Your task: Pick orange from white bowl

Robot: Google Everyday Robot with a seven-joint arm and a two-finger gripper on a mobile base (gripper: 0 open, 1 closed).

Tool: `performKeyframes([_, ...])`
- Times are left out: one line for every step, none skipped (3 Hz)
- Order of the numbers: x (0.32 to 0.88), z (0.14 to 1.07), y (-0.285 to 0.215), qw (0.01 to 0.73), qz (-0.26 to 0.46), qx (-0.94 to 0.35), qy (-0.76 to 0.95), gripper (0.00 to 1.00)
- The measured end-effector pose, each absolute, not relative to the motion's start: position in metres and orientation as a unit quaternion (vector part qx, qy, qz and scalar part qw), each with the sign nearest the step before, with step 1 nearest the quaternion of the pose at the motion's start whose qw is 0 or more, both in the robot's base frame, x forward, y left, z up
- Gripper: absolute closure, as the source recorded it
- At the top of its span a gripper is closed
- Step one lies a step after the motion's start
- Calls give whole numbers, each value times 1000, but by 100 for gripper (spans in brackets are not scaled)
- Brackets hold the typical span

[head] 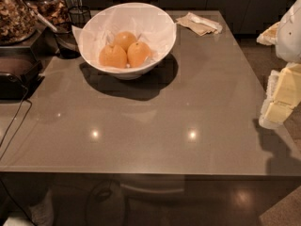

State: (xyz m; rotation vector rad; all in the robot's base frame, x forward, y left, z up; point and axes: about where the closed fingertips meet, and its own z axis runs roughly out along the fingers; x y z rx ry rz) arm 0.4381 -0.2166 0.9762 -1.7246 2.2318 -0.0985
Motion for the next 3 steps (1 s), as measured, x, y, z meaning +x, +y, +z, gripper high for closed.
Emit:
performKeyframes([438, 976, -217, 159, -34, -603, 781, 0])
performKeyframes([448, 981, -212, 156, -31, -587, 794, 0])
performKeyframes([495, 996, -180, 133, -13, -577, 806, 0])
